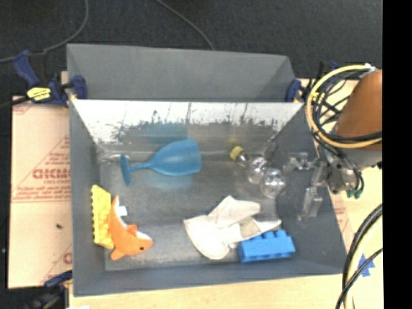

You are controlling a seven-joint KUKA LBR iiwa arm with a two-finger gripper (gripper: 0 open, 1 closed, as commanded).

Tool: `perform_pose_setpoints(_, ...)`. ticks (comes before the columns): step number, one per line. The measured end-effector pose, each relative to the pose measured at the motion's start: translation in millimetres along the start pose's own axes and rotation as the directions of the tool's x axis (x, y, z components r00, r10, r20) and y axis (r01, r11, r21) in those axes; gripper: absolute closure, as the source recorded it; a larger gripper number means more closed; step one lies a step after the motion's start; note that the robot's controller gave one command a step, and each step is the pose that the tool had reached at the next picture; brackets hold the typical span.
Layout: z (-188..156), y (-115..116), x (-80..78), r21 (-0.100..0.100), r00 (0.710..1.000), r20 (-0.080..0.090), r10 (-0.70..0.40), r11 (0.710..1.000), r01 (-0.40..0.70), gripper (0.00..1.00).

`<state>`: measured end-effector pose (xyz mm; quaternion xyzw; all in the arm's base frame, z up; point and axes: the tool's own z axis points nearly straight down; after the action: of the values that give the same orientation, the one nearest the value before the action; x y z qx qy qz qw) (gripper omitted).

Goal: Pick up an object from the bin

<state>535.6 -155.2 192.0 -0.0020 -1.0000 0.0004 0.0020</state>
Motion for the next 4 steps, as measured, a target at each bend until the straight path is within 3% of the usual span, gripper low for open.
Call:
perform_pose_setpoints(1,-4.7,0.7,-1.7,0.002,1.000,0.008,-0.005,1.000,0.005,0.00)
perform_pose_setpoints(2,75.6,50.4,-7.2,0.003,0.974,0.007,-0.225,0.974,0.225,0.00)
perform_pose_setpoints(3,76.9,80.1,-13.9,0.006,0.944,0.012,-0.329,0.944,0.329,0.00)
perform_pose_setpoints(4,77.4,81.0,-20.3,0.004,0.959,0.014,-0.284,0.959,0.284,0.00)
